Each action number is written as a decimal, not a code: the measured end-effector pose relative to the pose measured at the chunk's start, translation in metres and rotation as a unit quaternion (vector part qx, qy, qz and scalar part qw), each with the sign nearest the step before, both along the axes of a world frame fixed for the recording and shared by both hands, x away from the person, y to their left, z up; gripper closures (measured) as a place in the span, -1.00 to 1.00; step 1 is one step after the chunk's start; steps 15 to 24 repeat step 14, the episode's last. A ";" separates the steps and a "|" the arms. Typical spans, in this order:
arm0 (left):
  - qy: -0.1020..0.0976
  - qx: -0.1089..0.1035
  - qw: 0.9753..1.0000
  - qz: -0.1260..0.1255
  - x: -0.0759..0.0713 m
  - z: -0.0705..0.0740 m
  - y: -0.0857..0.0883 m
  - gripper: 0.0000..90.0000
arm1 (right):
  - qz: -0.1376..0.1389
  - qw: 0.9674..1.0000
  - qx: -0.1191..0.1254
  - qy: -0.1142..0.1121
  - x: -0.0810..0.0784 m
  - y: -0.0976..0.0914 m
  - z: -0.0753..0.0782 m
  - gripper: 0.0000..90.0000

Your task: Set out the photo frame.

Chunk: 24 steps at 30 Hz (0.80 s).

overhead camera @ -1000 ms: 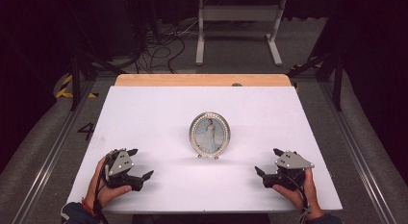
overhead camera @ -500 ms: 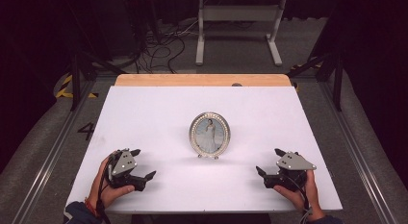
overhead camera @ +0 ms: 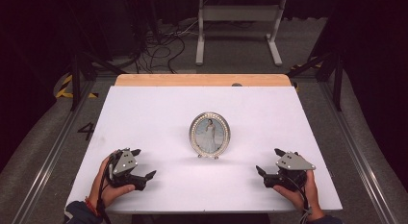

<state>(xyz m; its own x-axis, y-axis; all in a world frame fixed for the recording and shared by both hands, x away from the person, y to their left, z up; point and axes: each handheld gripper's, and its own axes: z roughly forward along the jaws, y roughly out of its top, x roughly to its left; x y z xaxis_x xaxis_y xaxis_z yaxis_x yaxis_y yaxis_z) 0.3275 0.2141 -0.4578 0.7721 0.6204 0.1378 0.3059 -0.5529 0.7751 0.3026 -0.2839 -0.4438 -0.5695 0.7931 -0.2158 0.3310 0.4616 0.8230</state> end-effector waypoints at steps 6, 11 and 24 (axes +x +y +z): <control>0.002 0.006 1.000 -0.004 0.000 -0.002 -0.001 -0.77 | -0.008 1.000 -0.002 0.006 0.002 0.000 -0.003 -0.71; 0.002 0.004 1.000 -0.008 0.001 -0.002 -0.002 -0.77 | -0.008 1.000 -0.006 0.008 0.004 0.003 -0.005 -0.71; 0.002 0.007 1.000 -0.012 0.002 -0.002 -0.004 -0.77 | -0.010 1.000 -0.005 0.012 0.004 0.002 -0.006 -0.71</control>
